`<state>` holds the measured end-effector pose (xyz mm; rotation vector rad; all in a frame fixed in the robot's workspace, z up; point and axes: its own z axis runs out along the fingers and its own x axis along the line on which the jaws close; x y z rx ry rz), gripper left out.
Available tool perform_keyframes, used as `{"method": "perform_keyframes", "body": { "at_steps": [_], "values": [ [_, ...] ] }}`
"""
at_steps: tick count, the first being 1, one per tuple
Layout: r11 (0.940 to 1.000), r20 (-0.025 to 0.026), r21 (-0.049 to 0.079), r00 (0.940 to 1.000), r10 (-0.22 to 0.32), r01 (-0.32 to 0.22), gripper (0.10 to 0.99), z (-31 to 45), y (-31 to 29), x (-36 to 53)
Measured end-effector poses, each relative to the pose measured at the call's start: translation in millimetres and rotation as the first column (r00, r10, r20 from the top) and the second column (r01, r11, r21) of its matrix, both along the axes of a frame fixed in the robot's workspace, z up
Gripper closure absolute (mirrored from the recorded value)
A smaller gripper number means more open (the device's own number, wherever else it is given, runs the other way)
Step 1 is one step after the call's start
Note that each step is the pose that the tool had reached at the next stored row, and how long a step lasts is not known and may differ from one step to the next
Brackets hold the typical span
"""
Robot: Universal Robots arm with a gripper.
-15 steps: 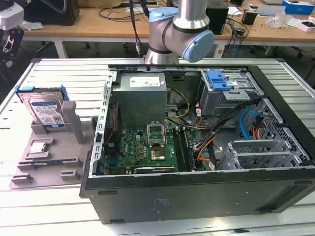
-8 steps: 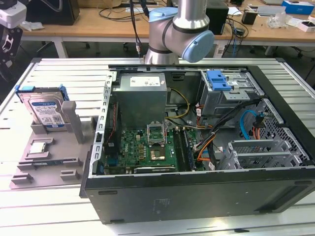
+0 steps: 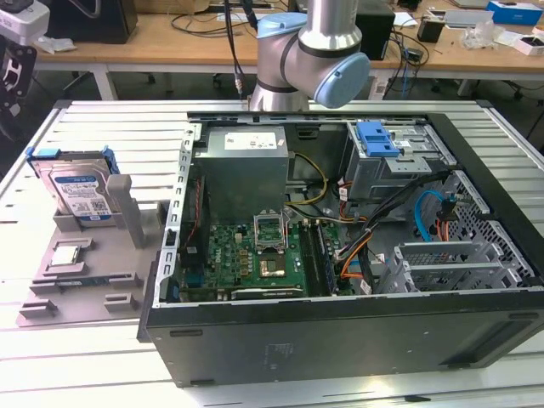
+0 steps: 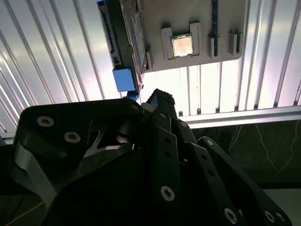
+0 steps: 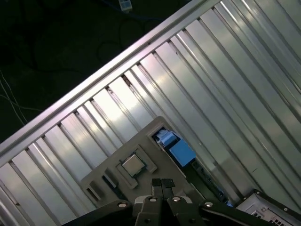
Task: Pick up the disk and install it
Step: 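Pick up the disk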
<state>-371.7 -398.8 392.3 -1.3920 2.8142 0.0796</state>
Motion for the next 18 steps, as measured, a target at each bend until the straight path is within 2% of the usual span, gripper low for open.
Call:
{"method": "perform_keyframes", "body": {
  "at_steps": [7, 15, 18],
  "values": [
    [0.9976, 0.0, 0.0, 0.9976, 0.07, -0.07, 0.98, 0.0, 0.0, 0.0],
    [0.989, 0.0, 0.0, 0.989, 0.148, -0.148, 0.98, 0.0, 0.0, 0.0],
    [0.9825, 0.0, 0.0, 0.9825, 0.186, -0.186, 0.98, 0.0, 0.0, 0.0]
  ]
}}
